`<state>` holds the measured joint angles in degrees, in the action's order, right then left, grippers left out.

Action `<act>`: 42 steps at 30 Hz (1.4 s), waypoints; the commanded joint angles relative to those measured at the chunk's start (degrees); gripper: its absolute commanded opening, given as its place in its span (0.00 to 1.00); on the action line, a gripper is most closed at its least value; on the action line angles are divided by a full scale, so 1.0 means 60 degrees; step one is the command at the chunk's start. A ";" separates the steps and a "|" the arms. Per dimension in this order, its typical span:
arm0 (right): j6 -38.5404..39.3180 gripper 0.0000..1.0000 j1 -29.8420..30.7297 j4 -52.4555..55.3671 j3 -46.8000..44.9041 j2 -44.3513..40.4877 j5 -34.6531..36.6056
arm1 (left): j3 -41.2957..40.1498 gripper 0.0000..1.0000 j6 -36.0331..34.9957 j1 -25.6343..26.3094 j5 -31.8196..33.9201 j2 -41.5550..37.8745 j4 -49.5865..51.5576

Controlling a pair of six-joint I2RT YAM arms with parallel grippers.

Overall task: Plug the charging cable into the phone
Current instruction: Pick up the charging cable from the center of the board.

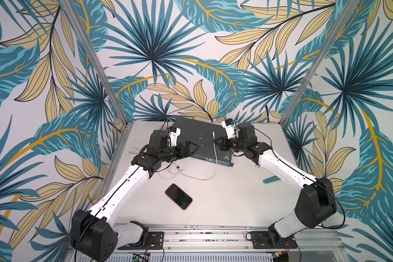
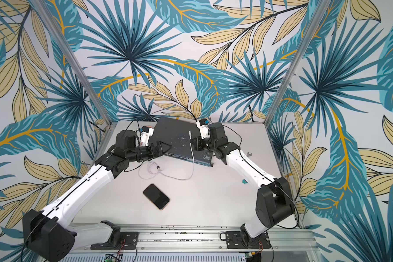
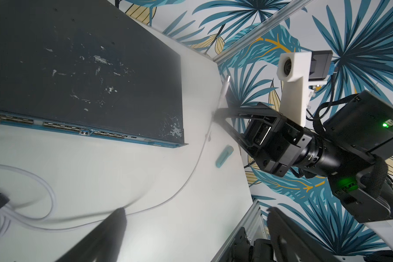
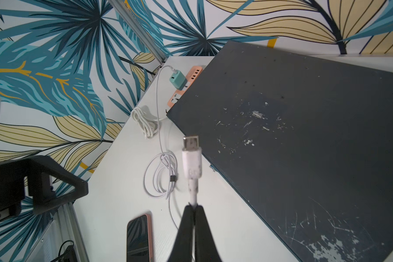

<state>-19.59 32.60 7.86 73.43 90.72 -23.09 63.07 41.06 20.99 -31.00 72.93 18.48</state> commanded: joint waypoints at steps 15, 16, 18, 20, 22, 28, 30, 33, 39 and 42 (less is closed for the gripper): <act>0.1795 0.00 0.1464 0.2003 0.2189 0.1190 -0.0418 | 0.1047 0.89 0.0173 -0.0027 -0.0256 0.0840 -0.0700; 0.1846 0.00 0.1512 0.2062 0.2258 0.1211 -0.0358 | 0.1072 0.88 0.0173 -0.0040 -0.0264 0.0852 -0.0701; 0.1874 0.00 0.1593 0.2119 0.2341 0.1213 -0.0327 | 0.1089 0.85 0.0174 -0.0079 -0.0238 0.0900 -0.0692; 0.1888 0.00 0.1647 0.2174 0.2414 0.1228 -0.0314 | 0.1103 0.83 0.0188 -0.0118 -0.0214 0.0930 -0.0669; 0.1910 0.00 0.1696 0.2218 0.2450 0.1255 -0.0297 | 0.1106 0.78 0.0196 -0.0181 -0.0183 0.0937 -0.0695; 0.2050 0.00 0.1808 0.2407 0.2595 0.1383 -0.0240 | 0.1121 0.69 0.0196 -0.0301 -0.0249 0.0924 -0.0803; 0.2131 0.00 0.1864 0.2498 0.2695 0.1438 -0.0208 | 0.1133 0.66 0.0223 -0.0307 -0.0334 0.0999 -0.0847; 0.2270 0.00 0.1966 0.2643 0.2896 0.1536 -0.0153 | 0.1169 0.62 0.0267 -0.0306 -0.0457 0.1120 -0.0890; 0.2409 0.00 0.2052 0.2863 0.3059 0.1602 -0.0063 | 0.1222 0.54 0.0303 -0.0379 -0.0443 0.1228 -0.0883; 0.2429 0.00 0.2052 0.2901 0.3060 0.1596 -0.0033 | 0.1237 0.51 0.0302 -0.0448 -0.0426 0.1245 -0.0854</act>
<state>-6.17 44.69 23.44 90.78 99.66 -24.01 68.51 43.11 19.00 -33.08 80.14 14.48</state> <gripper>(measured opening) 0.062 0.517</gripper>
